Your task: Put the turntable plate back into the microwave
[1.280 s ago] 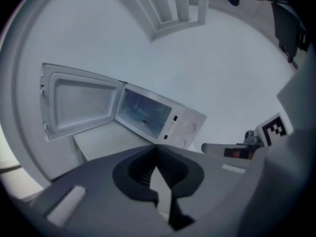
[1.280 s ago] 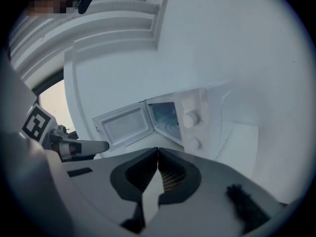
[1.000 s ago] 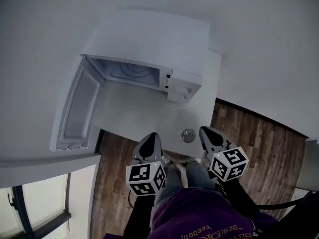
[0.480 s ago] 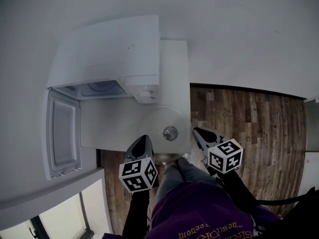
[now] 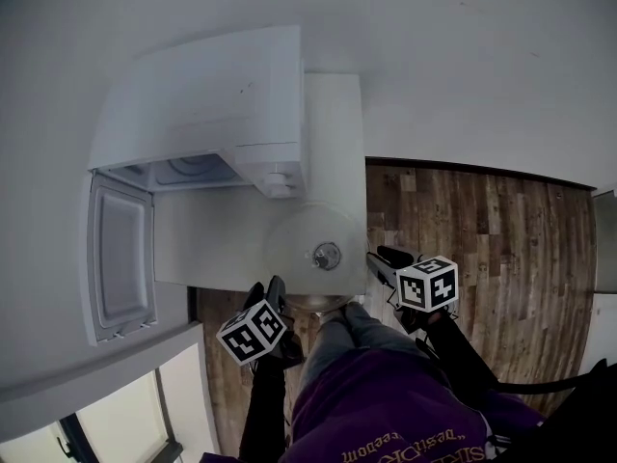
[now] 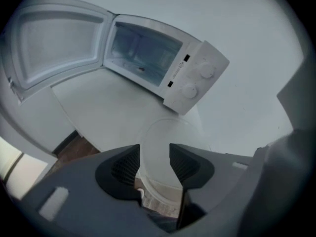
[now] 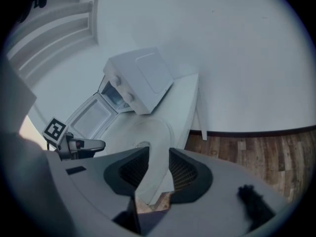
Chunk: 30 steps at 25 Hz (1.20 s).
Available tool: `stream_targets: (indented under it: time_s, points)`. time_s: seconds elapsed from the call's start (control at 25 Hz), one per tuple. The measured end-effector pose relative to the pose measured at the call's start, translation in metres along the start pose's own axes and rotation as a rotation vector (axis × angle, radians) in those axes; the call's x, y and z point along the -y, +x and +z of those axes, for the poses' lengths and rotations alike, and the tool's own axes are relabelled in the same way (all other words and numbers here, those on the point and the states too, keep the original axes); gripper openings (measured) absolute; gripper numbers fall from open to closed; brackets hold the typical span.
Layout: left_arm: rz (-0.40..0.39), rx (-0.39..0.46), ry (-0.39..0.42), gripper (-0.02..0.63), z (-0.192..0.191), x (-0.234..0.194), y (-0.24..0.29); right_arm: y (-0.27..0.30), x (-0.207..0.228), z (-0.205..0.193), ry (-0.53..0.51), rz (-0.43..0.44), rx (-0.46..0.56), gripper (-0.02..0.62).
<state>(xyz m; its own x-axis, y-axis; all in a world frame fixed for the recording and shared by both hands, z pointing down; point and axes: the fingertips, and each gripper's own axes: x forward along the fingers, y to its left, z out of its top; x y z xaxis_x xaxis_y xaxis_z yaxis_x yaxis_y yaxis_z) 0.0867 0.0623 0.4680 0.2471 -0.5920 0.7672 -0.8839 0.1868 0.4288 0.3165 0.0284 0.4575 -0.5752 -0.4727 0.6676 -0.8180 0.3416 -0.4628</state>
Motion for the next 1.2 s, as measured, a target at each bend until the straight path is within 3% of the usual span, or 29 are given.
stream_targets:
  time_s: [0.24,0.52,0.88,1.2]
  points:
    - [-0.051,-0.099,-0.185,0.213,-0.041,-0.013,0.008,0.018,0.011,-0.016,0.063,0.015,-0.077,0.13]
    - [-0.203,-0.181,-0.378,0.236,-0.069,0.008,0.025,0.031,0.014,-0.024,0.118,0.032,-0.113,0.13]
    - [-0.233,-0.233,-0.389,0.231,-0.087,0.026,0.036,0.034,0.007,-0.029,0.066,0.047,-0.155,0.109]
    - [-0.31,-0.201,-0.519,0.178,-0.09,0.03,0.038,0.031,0.009,-0.031,0.094,0.049,-0.17,0.086]
